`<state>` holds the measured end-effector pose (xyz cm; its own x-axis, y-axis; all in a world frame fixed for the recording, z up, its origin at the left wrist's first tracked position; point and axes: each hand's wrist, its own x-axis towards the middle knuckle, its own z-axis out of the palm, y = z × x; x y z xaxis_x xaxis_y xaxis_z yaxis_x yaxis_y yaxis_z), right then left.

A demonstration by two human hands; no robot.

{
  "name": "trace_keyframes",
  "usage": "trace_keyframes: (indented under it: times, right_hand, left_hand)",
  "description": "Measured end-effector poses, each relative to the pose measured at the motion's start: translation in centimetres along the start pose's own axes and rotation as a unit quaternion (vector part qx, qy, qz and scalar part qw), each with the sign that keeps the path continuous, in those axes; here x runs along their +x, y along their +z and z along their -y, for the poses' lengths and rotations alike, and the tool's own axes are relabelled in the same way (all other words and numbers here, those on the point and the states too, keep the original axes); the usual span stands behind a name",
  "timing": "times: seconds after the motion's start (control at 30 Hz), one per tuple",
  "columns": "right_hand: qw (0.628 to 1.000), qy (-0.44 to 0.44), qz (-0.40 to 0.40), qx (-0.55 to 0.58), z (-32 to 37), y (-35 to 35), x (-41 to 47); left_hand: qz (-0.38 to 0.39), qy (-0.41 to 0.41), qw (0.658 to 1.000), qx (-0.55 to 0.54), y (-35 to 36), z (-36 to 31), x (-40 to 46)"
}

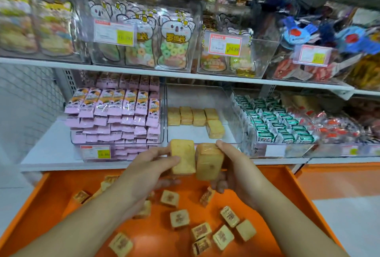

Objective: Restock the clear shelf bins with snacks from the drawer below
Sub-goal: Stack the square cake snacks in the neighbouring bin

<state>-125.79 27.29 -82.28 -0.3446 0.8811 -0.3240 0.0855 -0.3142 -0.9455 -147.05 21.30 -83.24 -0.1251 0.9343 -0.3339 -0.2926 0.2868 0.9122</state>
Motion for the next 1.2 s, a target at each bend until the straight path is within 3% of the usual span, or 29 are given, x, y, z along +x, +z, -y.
trace_keyframes:
  times: [0.17,0.43,0.57,0.7,0.77,0.83,0.9,1.0,1.1,1.2]
  right_hand:
    - [0.991,0.097,-0.004,-0.089,0.1,1.5,0.6]
    - [0.98,0.103,0.014,-0.171,0.2,1.3,0.8]
    - [0.977,-0.019,-0.005,-0.21,1.0,-0.4,0.6]
    - [0.911,-0.145,0.049,-0.383,1.6,-2.4,0.2]
    - [0.885,-0.196,0.016,-0.423,1.6,-3.2,0.8]
    - [0.89,-0.208,-0.025,-0.404,1.9,-4.1,1.6]
    - [0.9,-0.196,-0.038,-0.388,2.1,-5.1,2.7]
    - [0.904,-0.185,-0.048,-0.383,2.7,-5.6,3.7]
    - [0.898,-0.191,-0.073,-0.39,3.1,-5.9,5.0]
    - [0.885,-0.212,-0.107,-0.401,3.3,-6.3,7.6]
  left_hand:
    - [0.023,0.001,0.998,0.061,0.1,0.1,0.4]
    - [0.021,-0.03,0.998,0.055,1.2,0.6,1.3]
    - [-0.005,-0.009,0.997,0.082,2.3,0.2,1.4]
    - [-0.006,0.028,0.996,0.089,3.5,-0.5,2.0]
    - [0.018,0.037,0.996,0.084,4.5,-1.1,2.7]
    - [0.063,0.028,0.993,0.096,5.4,-1.7,3.5]
    - [0.111,0.025,0.982,0.153,5.9,-2.5,4.5]
    - [0.109,0.071,0.94,0.315,6.3,-4.0,6.0]
    - [0.06,0.132,0.899,0.414,6.9,-4.7,8.3]
    - [-0.04,0.2,0.844,0.495,7.0,-4.6,11.5]
